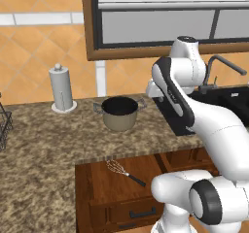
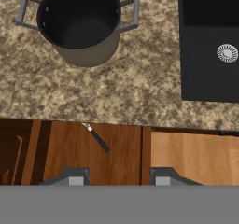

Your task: Pick the whisk from the drawer and place it on the counter.

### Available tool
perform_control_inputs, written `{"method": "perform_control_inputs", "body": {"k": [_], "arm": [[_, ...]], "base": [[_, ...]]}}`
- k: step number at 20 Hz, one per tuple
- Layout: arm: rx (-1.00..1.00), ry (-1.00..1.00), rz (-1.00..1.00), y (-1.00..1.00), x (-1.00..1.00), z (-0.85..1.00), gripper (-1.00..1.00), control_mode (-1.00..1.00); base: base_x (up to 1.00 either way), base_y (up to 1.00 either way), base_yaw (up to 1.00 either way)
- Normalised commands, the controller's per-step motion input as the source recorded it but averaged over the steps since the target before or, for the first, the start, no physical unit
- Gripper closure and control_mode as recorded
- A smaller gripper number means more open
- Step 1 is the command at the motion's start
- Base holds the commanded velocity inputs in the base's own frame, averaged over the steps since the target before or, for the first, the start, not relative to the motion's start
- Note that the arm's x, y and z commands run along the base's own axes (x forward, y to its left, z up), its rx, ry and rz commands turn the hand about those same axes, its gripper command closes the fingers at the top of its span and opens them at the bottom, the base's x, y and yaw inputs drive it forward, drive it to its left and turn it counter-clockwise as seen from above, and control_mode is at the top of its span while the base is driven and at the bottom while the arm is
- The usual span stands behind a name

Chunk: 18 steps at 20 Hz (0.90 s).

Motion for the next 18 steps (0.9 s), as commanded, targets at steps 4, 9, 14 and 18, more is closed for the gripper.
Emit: {"method": "perform_control_inputs", "body": {"k": [4, 9, 14, 18], "arm": [[0.01, 0.02, 0.00, -0.03, -0.56, -0.20, -1.00, -1.00], [0.00, 0.07, 0.00, 0.00, -0.54, -0.35, -1.00, -1.00], [0.00, 0.05, 0.00, 0.00, -0.13, -0.13, -1.00, -1.00], [0.00, 0.00, 0.00, 0.00, 0.00, 0.00, -1.00, 1.00]], "base": [[0.00, 0.00, 0.00], [0.00, 0.00, 0.00], [0.00, 0.00, 0.00], [-0.05, -0.01, 0.03]]}}
